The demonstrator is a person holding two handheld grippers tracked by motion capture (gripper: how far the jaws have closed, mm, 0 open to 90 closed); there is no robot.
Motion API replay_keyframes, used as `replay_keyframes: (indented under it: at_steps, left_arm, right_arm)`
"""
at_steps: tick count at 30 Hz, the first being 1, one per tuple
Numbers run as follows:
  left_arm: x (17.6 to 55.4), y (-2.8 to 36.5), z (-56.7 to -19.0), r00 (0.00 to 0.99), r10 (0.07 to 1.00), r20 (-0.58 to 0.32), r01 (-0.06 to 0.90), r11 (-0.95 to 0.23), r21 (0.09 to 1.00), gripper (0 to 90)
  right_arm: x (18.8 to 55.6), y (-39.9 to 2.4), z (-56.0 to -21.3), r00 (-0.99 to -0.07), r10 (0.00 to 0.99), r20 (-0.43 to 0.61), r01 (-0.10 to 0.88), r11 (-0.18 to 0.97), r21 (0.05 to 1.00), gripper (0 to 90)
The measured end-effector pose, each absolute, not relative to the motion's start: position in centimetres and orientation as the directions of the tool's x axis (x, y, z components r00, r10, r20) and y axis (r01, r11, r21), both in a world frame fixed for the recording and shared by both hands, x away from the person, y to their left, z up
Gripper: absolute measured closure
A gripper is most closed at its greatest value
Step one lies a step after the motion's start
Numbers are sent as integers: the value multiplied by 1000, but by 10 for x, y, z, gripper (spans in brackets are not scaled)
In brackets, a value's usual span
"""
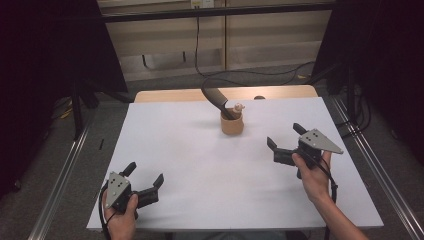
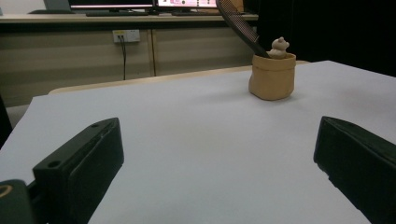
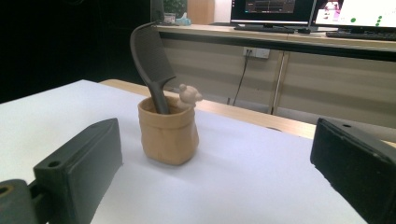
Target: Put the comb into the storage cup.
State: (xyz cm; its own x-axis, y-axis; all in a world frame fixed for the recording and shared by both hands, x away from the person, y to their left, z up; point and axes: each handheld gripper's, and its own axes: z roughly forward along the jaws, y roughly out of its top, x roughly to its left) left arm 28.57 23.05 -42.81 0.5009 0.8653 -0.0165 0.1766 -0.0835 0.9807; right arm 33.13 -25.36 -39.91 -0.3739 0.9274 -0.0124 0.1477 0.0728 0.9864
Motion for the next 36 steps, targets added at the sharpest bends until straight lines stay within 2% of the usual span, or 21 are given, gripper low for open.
replay_keyframes:
  at_steps: [3,17,25,36]
  left_arm:
    - [286,230,-429,503,864,-26,180,-75,981,18]
    - [286,230,-428,505,863,-28,185,-76,980,18]
    - [286,232,-428,484,875,-27,191,-75,979,18]
    - [285,232,-428,486,874,-28,189,-74,979,18]
  right_arm:
    - [325,-257,-402,-363,931,-41,135,96,986,13]
    - [296,-276,-404,-337,940,-44,127,92,988,7]
    - [280,-288,-405,-331,943,-23,139,73,988,3]
    - [263,-303,-417,-259,966,14,170,31,985,0]
